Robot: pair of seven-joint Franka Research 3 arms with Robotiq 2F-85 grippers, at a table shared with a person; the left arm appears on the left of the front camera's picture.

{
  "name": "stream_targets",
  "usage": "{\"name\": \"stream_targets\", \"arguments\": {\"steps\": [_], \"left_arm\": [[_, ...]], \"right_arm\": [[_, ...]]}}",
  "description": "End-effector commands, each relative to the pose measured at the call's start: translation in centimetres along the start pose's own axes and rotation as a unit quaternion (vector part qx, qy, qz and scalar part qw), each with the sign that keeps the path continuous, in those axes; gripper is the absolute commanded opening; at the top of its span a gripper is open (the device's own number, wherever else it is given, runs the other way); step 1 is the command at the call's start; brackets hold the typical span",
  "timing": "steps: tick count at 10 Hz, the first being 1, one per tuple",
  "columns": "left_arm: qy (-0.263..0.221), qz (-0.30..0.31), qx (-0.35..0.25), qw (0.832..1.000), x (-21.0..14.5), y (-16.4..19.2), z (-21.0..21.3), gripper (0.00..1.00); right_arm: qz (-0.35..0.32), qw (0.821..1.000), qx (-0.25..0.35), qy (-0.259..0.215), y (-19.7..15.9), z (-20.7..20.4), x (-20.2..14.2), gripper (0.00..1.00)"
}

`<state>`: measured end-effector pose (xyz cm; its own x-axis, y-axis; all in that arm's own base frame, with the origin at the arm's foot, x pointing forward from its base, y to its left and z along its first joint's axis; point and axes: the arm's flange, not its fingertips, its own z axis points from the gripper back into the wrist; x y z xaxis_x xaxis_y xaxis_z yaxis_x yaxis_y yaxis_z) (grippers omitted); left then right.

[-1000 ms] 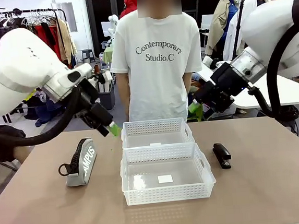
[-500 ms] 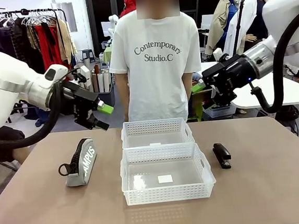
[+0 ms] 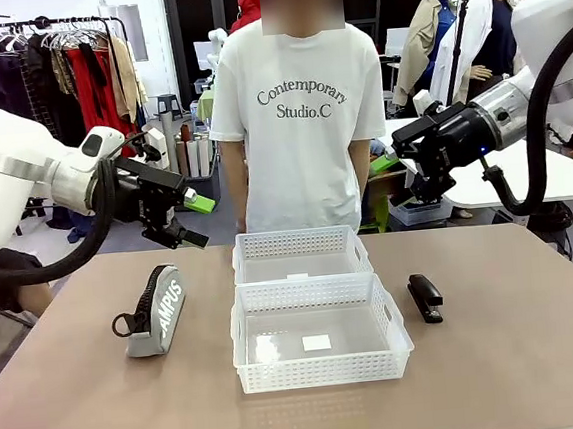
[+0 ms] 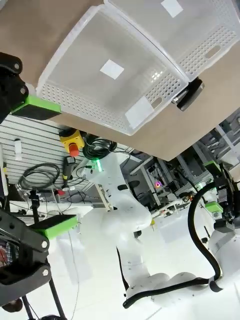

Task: Distribute items into two baskets.
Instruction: Pick up the Pencil pouch that the person points to.

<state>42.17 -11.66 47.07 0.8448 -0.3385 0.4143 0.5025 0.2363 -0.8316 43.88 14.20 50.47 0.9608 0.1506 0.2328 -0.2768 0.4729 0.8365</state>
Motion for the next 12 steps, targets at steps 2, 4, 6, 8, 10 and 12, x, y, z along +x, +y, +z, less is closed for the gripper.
{"name": "stream_targets", "arguments": {"steps": [2,4,6,8,10,12], "left_arm": [[0.000,0.000,0.000,1.000,0.0,0.0,0.0,1.00],[-0.021,0.057,-0.079,0.995,0.2,-1.5,3.2,1.00],[-0.030,0.086,-0.107,0.990,0.4,-2.9,5.4,1.00],[-0.027,0.117,-0.144,0.982,0.8,-3.9,7.1,1.00],[-0.041,0.123,-0.139,0.982,1.4,-4.5,8.9,1.00],[-0.047,0.132,-0.154,0.978,2.0,-4.9,10.0,1.00]], "right_arm": [[-0.019,0.998,0.060,-0.003,0.1,1.4,0.7,1.00],[-0.037,0.990,0.132,-0.012,0.9,3.0,1.5,1.00],[-0.030,0.986,0.166,-0.008,2.7,4.0,1.8,1.00],[-0.018,0.985,0.169,-0.015,4.5,5.3,2.0,1.00],[-0.017,0.985,0.168,-0.024,5.8,6.6,2.3,1.00],[-0.018,0.984,0.175,-0.028,6.2,7.4,2.5,1.00]]}}
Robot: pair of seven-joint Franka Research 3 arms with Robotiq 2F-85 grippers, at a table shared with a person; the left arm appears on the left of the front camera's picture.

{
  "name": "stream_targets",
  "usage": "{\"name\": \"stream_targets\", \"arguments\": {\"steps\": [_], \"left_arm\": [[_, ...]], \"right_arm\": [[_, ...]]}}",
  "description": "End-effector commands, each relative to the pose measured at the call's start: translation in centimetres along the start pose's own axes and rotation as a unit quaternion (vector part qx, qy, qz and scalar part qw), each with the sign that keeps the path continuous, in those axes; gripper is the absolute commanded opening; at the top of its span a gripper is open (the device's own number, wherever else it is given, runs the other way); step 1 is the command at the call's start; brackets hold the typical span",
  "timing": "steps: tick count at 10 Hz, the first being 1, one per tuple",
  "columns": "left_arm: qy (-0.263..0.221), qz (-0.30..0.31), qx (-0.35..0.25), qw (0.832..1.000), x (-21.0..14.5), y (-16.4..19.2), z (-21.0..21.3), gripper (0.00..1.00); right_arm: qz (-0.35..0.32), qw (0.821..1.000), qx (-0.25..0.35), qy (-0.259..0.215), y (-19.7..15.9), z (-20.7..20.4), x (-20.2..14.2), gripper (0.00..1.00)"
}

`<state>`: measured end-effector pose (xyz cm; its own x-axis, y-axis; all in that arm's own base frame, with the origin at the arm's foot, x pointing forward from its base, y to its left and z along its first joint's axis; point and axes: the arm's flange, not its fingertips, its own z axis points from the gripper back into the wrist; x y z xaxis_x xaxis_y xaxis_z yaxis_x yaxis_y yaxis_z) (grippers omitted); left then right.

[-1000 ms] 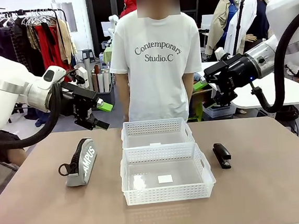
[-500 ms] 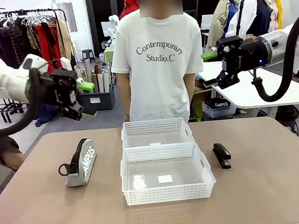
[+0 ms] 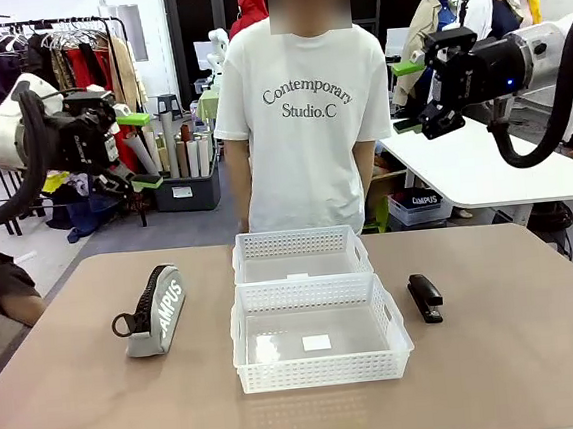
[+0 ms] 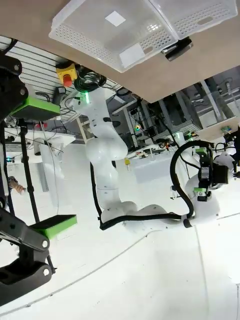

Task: Distribute items into two baskets.
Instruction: Pick up the Pencil pouch that the person points to.

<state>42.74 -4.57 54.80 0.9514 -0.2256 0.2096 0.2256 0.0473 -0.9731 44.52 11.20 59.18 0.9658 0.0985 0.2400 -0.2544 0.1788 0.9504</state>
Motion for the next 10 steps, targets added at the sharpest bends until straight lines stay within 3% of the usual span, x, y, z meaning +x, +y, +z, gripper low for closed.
{"name": "stream_targets", "arguments": {"steps": [1,7,10], "left_arm": [[-0.024,0.016,-0.030,0.999,1.1,-1.1,0.6,1.00],[-0.121,0.051,-0.016,0.991,1.5,-2.8,1.0,1.00],[-0.107,0.044,-0.008,0.993,2.0,-2.5,1.5,1.00]], "right_arm": [[-0.012,1.000,0.017,-0.007,0.6,0.4,0.6,1.00],[-0.039,0.995,0.052,-0.073,-0.3,2.2,2.1,1.00],[-0.041,0.995,0.049,-0.077,-0.8,2.5,2.3,1.00]]}}
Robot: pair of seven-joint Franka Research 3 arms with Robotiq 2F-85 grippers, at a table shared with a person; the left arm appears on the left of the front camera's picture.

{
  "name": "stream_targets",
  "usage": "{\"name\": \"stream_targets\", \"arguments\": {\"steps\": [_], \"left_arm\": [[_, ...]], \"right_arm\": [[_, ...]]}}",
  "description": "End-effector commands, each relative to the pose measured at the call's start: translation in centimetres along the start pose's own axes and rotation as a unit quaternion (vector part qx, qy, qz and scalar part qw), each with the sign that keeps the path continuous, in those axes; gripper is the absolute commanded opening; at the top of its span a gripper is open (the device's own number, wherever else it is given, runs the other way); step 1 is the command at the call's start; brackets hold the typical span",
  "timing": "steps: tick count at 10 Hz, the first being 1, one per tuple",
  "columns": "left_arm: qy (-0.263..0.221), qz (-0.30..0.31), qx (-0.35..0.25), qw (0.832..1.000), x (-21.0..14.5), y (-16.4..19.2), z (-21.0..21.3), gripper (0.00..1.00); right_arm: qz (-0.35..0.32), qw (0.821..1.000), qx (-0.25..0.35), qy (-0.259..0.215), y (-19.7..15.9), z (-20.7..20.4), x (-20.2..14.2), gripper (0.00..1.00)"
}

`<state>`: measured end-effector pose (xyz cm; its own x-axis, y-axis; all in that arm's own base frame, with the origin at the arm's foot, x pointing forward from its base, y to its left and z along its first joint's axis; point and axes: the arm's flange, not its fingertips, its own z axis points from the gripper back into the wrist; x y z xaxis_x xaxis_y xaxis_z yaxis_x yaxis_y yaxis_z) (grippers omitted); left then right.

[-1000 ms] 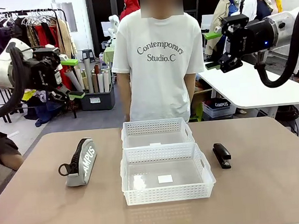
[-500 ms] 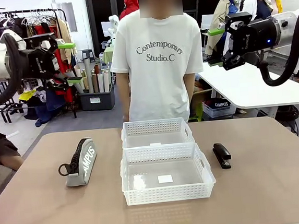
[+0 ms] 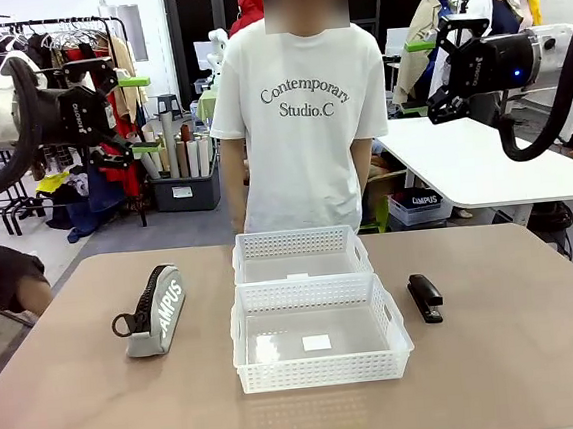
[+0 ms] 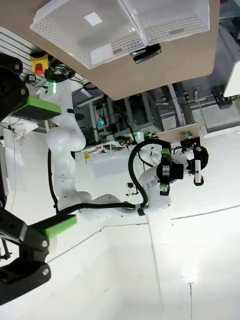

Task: Distribute items into two baskets.
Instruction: Pick up the Pencil pouch that the person points to.

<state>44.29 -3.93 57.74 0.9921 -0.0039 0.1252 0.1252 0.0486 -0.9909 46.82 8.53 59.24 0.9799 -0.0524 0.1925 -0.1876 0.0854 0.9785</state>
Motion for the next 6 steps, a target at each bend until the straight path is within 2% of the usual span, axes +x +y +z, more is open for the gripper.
{"name": "stream_targets", "arguments": {"steps": [1,6], "left_arm": [[0.002,-0.006,-0.004,1.000,0.09,-0.01,0.29,1.00],[0.002,-0.006,-0.004,1.000,0.09,-0.01,0.29,1.00]], "right_arm": [[0.001,1.000,0.001,0.002,0.12,-0.03,-0.08,1.00],[0.001,1.000,0.001,0.002,0.12,-0.03,-0.08,1.00]]}}
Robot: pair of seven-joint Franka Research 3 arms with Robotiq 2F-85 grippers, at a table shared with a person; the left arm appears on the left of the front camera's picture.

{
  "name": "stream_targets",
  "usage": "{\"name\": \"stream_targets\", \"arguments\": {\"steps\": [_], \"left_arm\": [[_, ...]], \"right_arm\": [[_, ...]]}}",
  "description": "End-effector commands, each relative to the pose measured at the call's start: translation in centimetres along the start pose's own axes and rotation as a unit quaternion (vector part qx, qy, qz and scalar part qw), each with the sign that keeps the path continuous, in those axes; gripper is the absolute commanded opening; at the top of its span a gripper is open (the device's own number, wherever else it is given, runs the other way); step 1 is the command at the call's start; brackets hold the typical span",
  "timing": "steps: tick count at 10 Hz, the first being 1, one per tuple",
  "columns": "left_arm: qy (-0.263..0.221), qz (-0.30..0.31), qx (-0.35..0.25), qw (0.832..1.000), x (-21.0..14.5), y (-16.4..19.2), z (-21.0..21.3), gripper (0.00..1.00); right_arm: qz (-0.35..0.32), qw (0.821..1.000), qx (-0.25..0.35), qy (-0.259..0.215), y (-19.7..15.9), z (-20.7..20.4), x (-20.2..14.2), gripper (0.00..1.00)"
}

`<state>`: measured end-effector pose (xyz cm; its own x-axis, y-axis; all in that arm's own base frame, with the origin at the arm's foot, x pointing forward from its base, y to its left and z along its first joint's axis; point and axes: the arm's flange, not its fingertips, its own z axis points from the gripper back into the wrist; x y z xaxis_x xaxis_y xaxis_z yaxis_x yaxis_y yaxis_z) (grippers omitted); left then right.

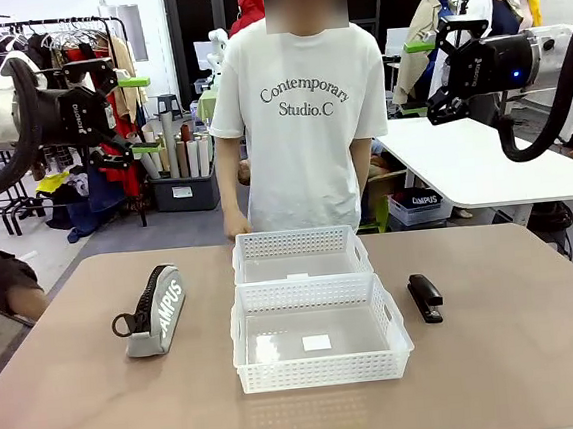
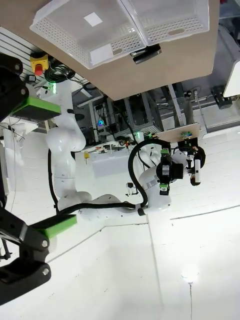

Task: Distribute items into two baskets.
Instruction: Pick up the Pencil pouch that the person points to.

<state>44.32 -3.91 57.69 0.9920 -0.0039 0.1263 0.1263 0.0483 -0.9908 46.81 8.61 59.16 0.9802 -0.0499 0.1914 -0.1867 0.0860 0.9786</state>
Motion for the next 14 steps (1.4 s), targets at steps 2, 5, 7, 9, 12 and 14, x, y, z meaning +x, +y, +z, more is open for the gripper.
{"name": "stream_targets", "arguments": {"steps": [2,5,7,9,12,14], "left_arm": [[0.002,-0.005,-0.004,1.000,0.06,-0.06,0.26,1.00],[0.002,-0.005,-0.004,1.000,0.06,-0.06,0.26,1.00],[0.002,-0.005,-0.004,1.000,0.06,-0.06,0.26,1.00],[0.002,-0.005,-0.004,1.000,0.06,-0.06,0.26,1.00],[0.002,-0.005,-0.004,1.000,0.06,-0.06,0.26,1.00],[0.002,-0.005,-0.004,1.000,0.06,-0.06,0.26,1.00]], "right_arm": [[0.002,1.000,0.001,0.001,0.19,0.05,-0.05,1.00],[0.002,1.000,0.001,0.001,0.19,0.05,-0.05,1.00],[0.002,1.000,0.001,0.001,0.19,0.05,-0.05,1.00],[0.002,1.000,0.001,0.001,0.19,0.05,-0.05,1.00],[0.002,1.000,0.001,0.001,0.19,0.05,-0.05,1.00],[0.002,1.000,0.001,0.001,0.19,0.05,-0.05,1.00]]}}
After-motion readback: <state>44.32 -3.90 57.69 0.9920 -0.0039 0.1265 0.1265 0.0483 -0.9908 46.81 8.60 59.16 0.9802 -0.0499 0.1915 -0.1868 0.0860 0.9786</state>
